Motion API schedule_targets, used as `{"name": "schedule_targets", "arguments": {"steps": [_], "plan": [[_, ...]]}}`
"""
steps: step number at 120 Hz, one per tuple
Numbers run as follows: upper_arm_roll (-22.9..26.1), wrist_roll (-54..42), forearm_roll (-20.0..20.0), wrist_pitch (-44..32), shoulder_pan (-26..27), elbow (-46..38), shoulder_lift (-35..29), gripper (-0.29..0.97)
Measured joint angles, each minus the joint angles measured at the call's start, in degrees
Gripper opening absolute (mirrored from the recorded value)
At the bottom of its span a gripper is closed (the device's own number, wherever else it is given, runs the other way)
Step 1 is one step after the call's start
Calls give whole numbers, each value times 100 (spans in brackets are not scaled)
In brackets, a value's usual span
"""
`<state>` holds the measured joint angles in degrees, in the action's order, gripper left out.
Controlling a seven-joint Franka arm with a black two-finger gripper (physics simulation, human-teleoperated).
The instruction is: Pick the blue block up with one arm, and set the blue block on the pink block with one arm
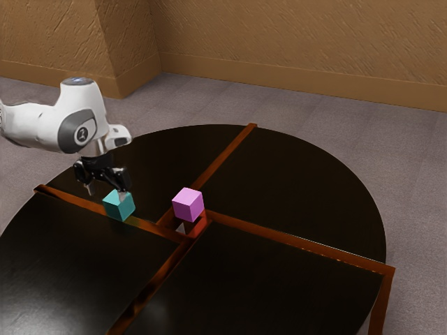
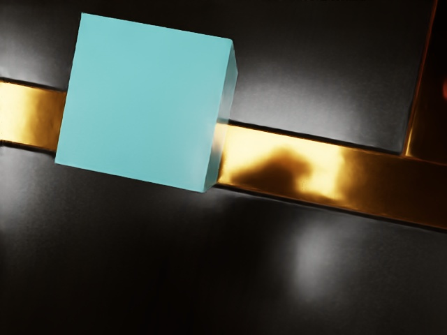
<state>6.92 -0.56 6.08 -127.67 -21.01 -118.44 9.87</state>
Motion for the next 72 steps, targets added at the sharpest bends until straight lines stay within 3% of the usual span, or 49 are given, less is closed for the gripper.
{"name": "schedule_targets", "arguments": {"steps": [27, 50, 72], "plan": [[-6, -1471, 38, -872, -108, 538, 833, 68], [0, -2377, 21, -1129, -218, 760, 1027, 68], [-6, -2637, -276, -1019, -228, 860, 1076, 68]]}}
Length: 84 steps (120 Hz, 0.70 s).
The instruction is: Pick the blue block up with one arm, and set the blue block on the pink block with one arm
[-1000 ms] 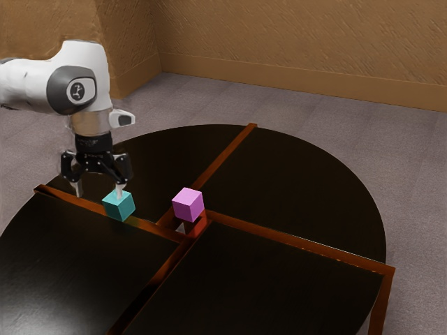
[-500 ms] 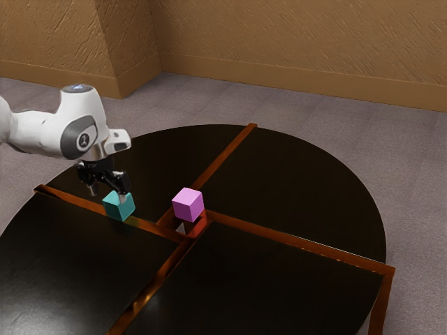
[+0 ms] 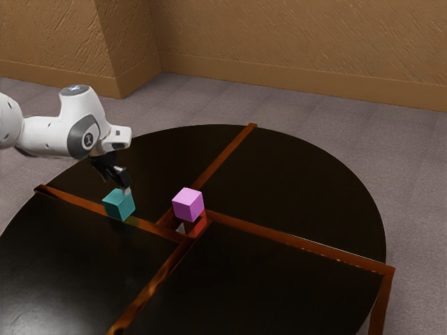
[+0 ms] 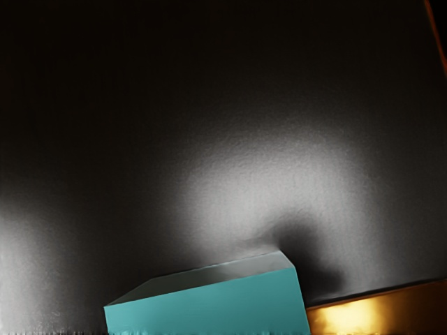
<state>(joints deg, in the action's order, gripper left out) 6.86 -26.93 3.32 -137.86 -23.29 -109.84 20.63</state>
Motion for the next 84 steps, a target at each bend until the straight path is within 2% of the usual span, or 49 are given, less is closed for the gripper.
{"name": "schedule_targets", "arguments": {"steps": [18, 41, 84], "plan": [[-8, 175, -24, 536, 0, 224, 72, 68], [-9, 382, 57, 1055, 0, 730, 501, 68], [4, 610, 88, 1368, -53, 1013, 806, 68]]}}
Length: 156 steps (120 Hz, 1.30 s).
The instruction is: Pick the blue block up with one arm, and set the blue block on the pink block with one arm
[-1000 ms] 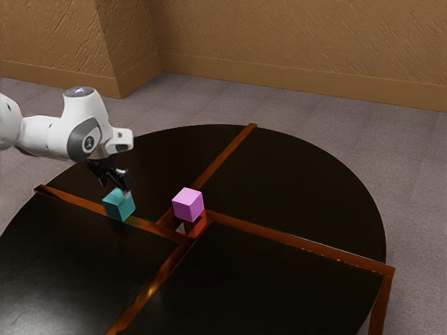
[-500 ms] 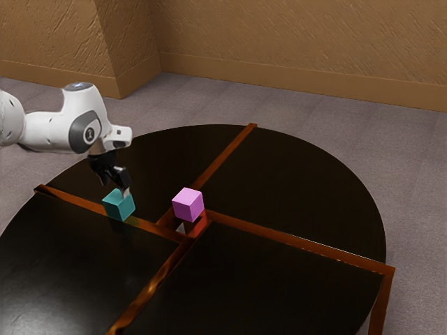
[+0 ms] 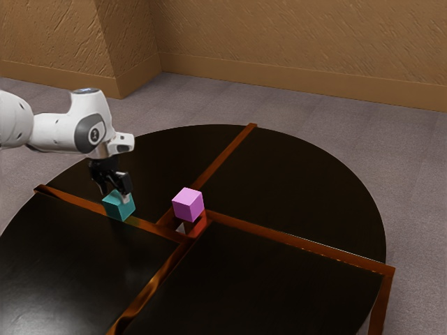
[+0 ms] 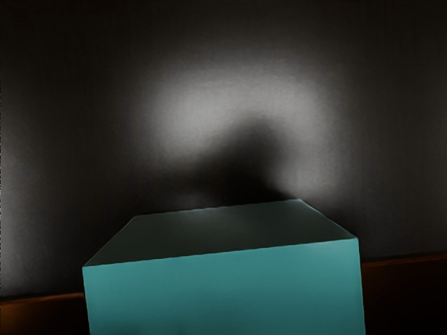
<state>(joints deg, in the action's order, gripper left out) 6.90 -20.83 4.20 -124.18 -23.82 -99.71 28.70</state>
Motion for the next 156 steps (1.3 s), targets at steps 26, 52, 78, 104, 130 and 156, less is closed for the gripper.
{"name": "schedule_targets", "arguments": {"steps": [26, 52, 78, 104, 130, 156], "plan": [[4, -119, 26, -77, 0, 28, 43, 68], [12, -325, 25, -148, -30, 23, 149, 68], [31, -465, 21, -224, -31, 28, 219, 68], [39, -558, 20, -281, -32, 29, 272, 68], [48, -618, 19, -316, -31, 29, 288, 68], [57, -658, 12, -328, -29, 34, 333, 68]]}}
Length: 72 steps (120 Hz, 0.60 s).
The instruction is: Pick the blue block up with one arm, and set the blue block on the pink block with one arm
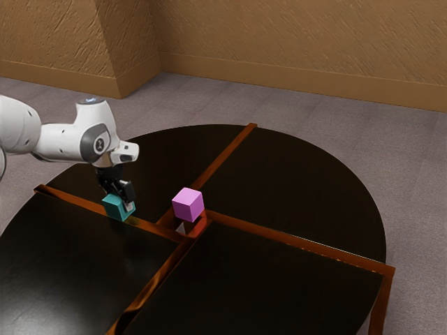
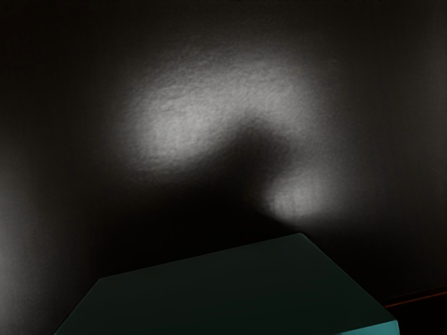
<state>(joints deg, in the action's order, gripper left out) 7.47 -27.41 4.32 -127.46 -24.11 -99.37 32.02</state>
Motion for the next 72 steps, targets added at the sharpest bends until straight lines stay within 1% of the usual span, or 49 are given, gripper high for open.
{"name": "schedule_targets", "arguments": {"steps": [72], "plan": [[0, 80, -31, 54, 3, -14, -15, 68]]}}
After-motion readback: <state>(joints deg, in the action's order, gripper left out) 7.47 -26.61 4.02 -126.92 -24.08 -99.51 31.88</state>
